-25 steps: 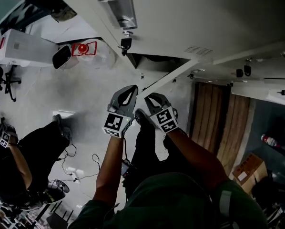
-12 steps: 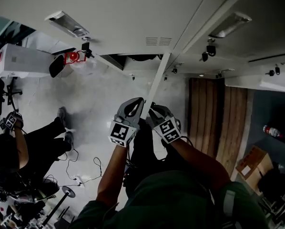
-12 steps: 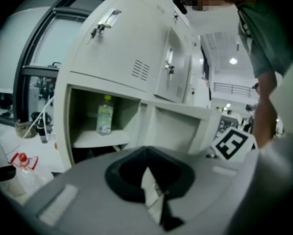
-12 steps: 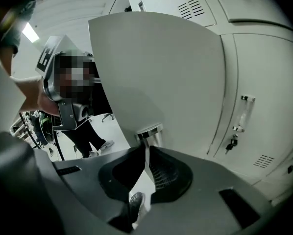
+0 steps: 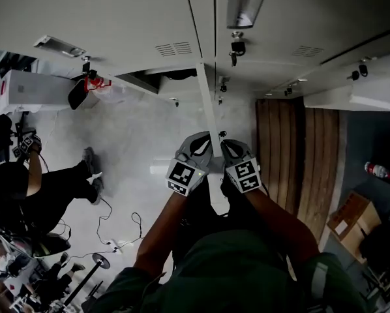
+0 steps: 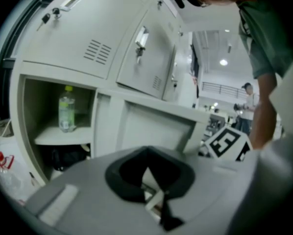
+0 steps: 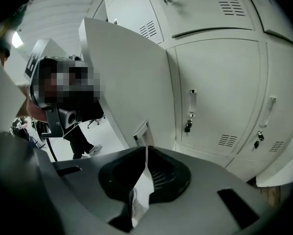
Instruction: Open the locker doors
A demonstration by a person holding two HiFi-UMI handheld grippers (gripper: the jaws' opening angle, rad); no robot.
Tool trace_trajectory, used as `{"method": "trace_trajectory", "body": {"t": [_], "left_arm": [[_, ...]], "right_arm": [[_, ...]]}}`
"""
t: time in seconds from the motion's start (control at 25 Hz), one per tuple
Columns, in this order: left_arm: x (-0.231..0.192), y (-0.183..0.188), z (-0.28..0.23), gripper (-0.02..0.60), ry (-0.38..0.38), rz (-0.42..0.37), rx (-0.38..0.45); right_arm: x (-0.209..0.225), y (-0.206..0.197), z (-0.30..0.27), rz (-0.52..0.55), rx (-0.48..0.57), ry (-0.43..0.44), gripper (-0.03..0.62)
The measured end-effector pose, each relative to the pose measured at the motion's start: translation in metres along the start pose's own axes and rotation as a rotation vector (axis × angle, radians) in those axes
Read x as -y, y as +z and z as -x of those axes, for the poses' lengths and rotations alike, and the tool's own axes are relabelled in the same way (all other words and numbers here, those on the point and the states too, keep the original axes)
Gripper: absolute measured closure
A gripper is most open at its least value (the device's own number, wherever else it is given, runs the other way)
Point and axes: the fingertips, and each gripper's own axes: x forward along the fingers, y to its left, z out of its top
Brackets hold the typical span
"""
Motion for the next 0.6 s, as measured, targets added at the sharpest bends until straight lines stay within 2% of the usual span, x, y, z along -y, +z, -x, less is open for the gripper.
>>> {"method": "trace_trajectory", "body": {"t": [0.2,0.32,0.48,0.6], "left_arm": [[0.030,0.005,-0.019,0.586,-0.044,0.002,-0.003],[0.036,0.008,-0.016,0.586,-0.044,-0.015,0.008],[0.017,0.007,0.012,0.586,0.013,-0.035,0.033],[-0.018,-0.005,0.043,0.586,0.089,-0.041,0.042]], "right_arm": [[0.022,-0.014,0.034,-0.068,0.007,-0.037,0.589],[0.023,-0.031,0.056,-0.113,0.004,-0.067,0.589],[-0.001,-0.049,0.063,-0.097,-0.003,-0.037,0.589],[-0.029,-0.043,0.035,-0.048,0.003,0.028,0.589]]}}
